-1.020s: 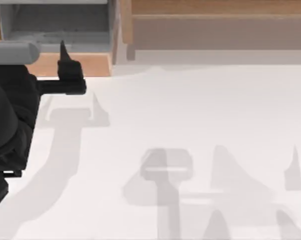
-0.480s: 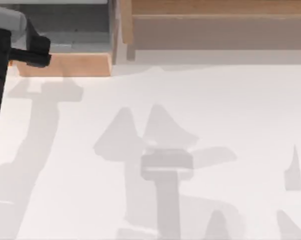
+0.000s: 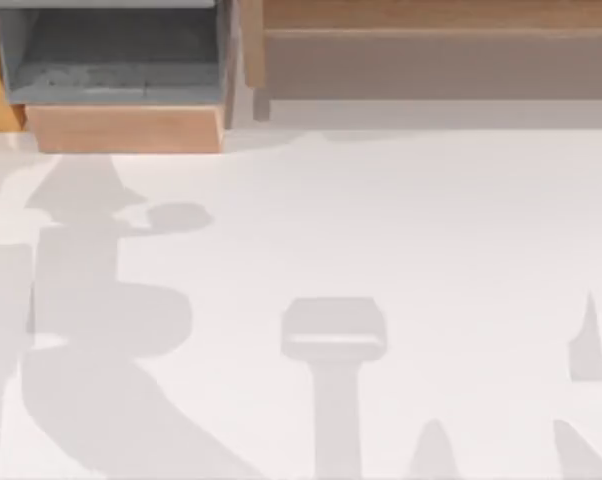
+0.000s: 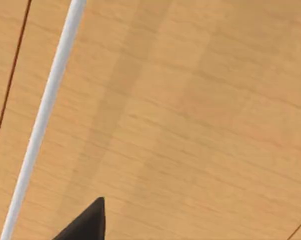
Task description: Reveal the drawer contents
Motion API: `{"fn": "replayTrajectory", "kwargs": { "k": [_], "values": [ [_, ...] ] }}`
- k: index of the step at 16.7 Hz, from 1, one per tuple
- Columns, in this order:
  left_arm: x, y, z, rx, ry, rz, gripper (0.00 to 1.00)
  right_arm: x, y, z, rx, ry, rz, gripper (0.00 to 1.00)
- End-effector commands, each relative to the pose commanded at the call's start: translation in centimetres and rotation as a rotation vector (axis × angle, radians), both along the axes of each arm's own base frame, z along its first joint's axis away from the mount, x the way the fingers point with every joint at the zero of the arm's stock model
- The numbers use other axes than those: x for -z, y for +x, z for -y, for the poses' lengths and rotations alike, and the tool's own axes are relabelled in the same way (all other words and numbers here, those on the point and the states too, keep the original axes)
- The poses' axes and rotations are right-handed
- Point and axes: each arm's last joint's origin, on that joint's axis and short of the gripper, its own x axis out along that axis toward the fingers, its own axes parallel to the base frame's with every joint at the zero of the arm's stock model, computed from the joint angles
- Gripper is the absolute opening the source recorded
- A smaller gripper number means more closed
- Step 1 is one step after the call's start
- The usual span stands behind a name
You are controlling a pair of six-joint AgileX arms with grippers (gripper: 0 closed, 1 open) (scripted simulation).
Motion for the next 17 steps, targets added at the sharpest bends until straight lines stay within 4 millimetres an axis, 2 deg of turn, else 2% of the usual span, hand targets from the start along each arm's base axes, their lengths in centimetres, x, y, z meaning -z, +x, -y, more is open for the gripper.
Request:
{"fn": "replayTrajectory", "kwargs": {
  "k": [3, 7, 9, 15, 17],
  "values": [
    [2.6, 1.2, -3.9, 0.046, 0.202, -0.017, 1.0, 0.0, 0.0, 0.0, 0.0, 0.0, 0.0, 1.0],
    [5.5, 1.9, -6.8, 0.104, 0.367, -0.027, 1.0, 0.0, 0.0, 0.0, 0.0, 0.0, 0.0, 1.0],
    [6.1, 2.0, -7.2, 0.121, 0.4, -0.028, 1.0, 0.0, 0.0, 0.0, 0.0, 0.0, 0.0, 1.0],
    [6.1, 2.1, -7.0, 0.125, 0.4, -0.029, 1.0, 0.0, 0.0, 0.0, 0.0, 0.0, 0.0, 1.0],
    [6.1, 2.7, -7.1, 0.122, 0.402, -0.027, 1.0, 0.0, 0.0, 0.0, 0.0, 0.0, 0.0, 1.0]
  ]
}}
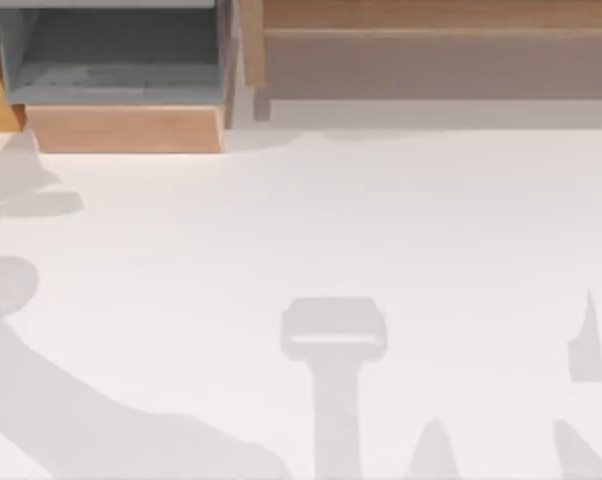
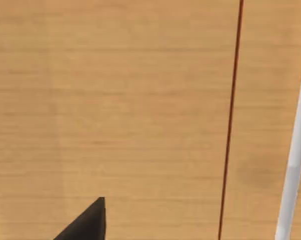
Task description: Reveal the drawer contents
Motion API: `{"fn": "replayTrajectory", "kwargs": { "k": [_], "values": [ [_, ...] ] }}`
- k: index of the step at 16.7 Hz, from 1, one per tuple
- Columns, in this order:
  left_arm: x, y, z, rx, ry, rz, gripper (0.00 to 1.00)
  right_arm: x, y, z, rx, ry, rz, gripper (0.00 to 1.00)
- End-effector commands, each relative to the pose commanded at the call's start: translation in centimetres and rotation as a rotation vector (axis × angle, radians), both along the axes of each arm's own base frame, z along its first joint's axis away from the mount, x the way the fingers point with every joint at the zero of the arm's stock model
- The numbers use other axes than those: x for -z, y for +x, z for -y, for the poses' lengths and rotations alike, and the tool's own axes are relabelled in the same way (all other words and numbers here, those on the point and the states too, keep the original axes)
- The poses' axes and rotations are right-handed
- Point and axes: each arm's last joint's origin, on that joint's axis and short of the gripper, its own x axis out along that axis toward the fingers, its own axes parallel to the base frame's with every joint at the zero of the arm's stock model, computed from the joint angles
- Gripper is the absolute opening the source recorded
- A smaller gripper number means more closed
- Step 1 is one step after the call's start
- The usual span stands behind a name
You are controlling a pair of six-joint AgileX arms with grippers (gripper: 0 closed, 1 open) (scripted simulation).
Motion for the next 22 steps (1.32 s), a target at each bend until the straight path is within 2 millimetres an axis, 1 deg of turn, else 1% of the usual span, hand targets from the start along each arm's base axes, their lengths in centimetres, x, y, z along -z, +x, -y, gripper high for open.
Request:
{"fn": "replayTrajectory", "kwargs": {
  "k": [4, 8, 21, 22],
  "values": [
    [0.1, 1.6, -0.1, 0.0, 0.0, 0.0, 1.0, 0.0, 0.0, 0.0, 0.0, 0.0, 0.0, 1.0],
    [0.1, 1.8, -0.1, 0.0, 0.0, 0.0, 1.0, 0.0, 0.0, 0.0, 0.0, 0.0, 0.0, 1.0],
    [0.1, 1.8, -0.1, 0.0, 0.0, 0.0, 0.02, 0.0, 0.0, 0.0, 0.0, 0.0, 0.0, 1.0],
    [0.1, 1.8, -0.1, 0.0, 0.0, 0.0, 0.0, 0.0, 0.0, 0.0, 0.0, 0.0, 0.0, 1.0]
  ]
}}
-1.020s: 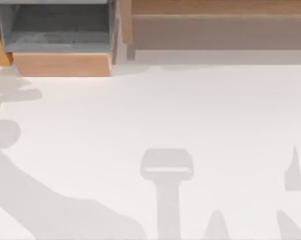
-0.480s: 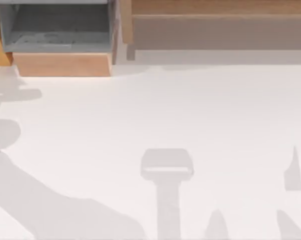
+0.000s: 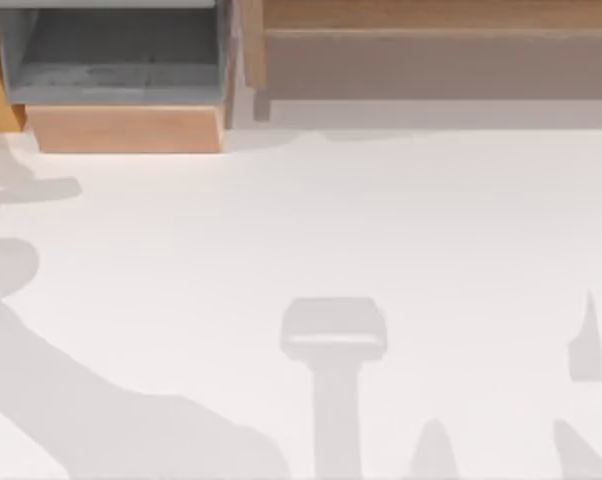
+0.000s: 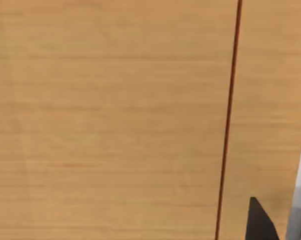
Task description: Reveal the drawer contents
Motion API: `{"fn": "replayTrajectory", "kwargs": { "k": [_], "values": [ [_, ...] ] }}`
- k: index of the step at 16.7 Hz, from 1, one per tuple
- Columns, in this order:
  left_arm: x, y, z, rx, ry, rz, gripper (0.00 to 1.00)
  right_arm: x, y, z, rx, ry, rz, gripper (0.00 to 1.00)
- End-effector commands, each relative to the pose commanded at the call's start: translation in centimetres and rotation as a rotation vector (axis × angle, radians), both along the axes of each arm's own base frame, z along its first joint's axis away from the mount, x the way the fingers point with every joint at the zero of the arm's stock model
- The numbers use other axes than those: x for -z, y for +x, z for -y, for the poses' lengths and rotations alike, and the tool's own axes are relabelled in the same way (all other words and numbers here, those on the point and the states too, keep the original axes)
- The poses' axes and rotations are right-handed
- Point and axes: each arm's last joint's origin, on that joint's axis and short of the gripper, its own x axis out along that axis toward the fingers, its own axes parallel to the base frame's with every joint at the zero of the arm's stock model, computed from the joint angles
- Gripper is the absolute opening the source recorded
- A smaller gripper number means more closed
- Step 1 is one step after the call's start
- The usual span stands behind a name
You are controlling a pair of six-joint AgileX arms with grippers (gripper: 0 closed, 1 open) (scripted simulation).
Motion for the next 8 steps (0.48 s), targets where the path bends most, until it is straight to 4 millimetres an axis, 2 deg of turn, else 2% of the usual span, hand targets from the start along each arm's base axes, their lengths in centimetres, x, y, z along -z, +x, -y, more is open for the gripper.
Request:
{"fn": "replayTrajectory", "kwargs": {
  "k": [7, 8],
  "values": [
    [0.0, 0.0, 0.0, 0.0, 0.0, 0.0, 0.0, 0.0, 0.0, 0.0, 0.0, 0.0, 0.0, 1.0],
    [0.5, -0.09, -0.14, -0.003, -0.013, -0.018, 0.0, 0.0, 0.0, 0.0, 0.0, 0.0, 0.0, 1.0]
  ]
}}
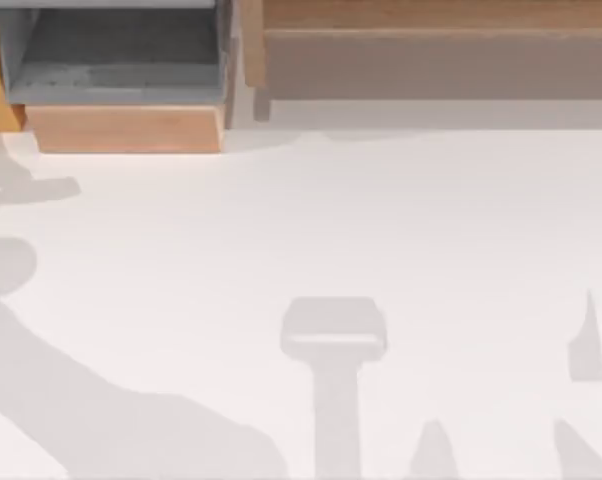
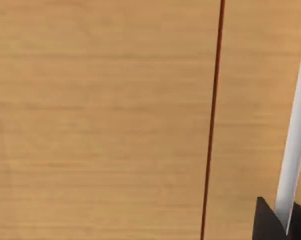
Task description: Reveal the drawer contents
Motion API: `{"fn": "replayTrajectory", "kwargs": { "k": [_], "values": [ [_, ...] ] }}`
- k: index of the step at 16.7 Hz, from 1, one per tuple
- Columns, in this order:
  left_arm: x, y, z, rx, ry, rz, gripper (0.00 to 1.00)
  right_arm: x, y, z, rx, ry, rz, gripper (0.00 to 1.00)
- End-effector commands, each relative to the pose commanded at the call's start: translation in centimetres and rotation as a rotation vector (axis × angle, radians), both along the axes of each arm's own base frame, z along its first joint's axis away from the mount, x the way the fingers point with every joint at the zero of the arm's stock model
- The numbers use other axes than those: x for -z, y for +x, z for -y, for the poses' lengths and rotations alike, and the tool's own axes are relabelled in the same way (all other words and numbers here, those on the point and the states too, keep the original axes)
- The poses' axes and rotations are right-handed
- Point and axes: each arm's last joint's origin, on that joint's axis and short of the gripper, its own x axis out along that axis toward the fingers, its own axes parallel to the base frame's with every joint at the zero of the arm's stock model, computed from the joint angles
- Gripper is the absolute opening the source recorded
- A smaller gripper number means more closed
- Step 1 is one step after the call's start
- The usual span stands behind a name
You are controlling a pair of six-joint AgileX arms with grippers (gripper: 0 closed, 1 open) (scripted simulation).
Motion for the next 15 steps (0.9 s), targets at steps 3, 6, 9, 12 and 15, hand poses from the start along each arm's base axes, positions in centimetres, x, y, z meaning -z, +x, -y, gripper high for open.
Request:
{"fn": "replayTrajectory", "kwargs": {
  "k": [3, 6, 9, 12, 15],
  "values": [
    [-0.4, -0.8, 0.1, 0.01, 0.009, 0.013, 0.0, 0.0, 0.0, 0.0, 0.0, 0.0, 0.0, 1.0],
    [0.2, -3.7, 0.1, 0.008, -0.007, -0.01, 0.0, 0.0, 0.0, 0.0, 0.0, 0.0, 0.0, 1.0],
    [0.1, -6.0, -0.1, -0.001, -0.005, -0.005, 0.0, 0.0, 0.0, 0.0, 0.0, 0.0, 0.0, 1.0],
    [0.0, -6.3, -0.1, 0.0, 0.0, 0.0, 0.0, 0.0, 0.0, 0.0, 0.0, 0.0, 0.0, 1.0],
    [0.1, -6.2, 0.1, 0.008, -0.001, -0.003, 0.0, 0.0, 0.0, 0.0, 0.0, 0.0, 0.0, 1.0]
  ]
}}
